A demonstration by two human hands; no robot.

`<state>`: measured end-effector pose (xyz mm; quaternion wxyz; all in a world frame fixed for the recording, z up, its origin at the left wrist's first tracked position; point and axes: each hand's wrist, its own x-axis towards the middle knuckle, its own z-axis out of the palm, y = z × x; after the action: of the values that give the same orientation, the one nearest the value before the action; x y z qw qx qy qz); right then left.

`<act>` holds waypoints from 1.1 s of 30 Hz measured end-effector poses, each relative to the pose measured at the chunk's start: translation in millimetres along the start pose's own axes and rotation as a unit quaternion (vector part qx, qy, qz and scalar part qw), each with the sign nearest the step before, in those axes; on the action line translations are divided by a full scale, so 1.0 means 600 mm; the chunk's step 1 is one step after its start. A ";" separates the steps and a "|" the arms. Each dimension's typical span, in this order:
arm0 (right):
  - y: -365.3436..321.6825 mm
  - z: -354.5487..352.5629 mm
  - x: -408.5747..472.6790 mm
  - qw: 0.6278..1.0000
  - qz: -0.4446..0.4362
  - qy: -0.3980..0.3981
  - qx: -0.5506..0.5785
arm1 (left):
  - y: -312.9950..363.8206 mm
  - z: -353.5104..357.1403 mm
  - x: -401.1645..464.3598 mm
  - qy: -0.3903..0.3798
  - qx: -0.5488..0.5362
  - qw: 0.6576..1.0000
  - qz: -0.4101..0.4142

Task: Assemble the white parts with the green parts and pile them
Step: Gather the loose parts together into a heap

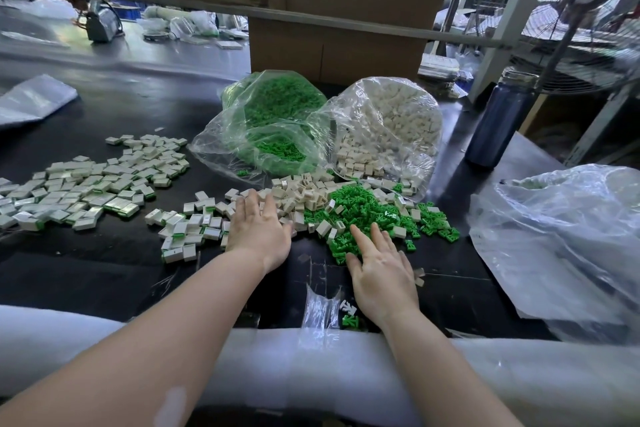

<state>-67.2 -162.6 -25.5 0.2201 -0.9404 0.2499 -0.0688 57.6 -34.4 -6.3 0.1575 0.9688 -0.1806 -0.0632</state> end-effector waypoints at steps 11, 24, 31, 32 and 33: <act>0.001 0.001 0.001 1.000 -0.013 -0.003 0.007 | 0.000 -0.004 0.027 -0.066 0.002 0.997 -0.040; -0.001 -0.001 -0.002 0.999 -0.032 0.004 0.015 | 0.018 0.026 -0.006 -0.036 -0.010 0.998 0.044; -0.001 -0.004 -0.003 0.998 -0.031 0.016 0.049 | 0.037 0.029 -0.038 -0.004 -0.110 0.992 0.069; -0.001 -0.004 -0.003 0.998 -0.030 0.018 0.054 | 0.039 0.027 -0.042 0.017 -0.185 0.980 0.076; 0.000 -0.004 -0.004 0.998 -0.028 0.020 0.058 | 0.041 0.024 -0.047 0.036 -0.275 0.958 0.075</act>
<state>-69.5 -162.1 -23.5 0.2674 -0.9311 0.2231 -0.1085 20.5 -49.9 -10.0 0.4284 0.8733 -0.2230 -0.0634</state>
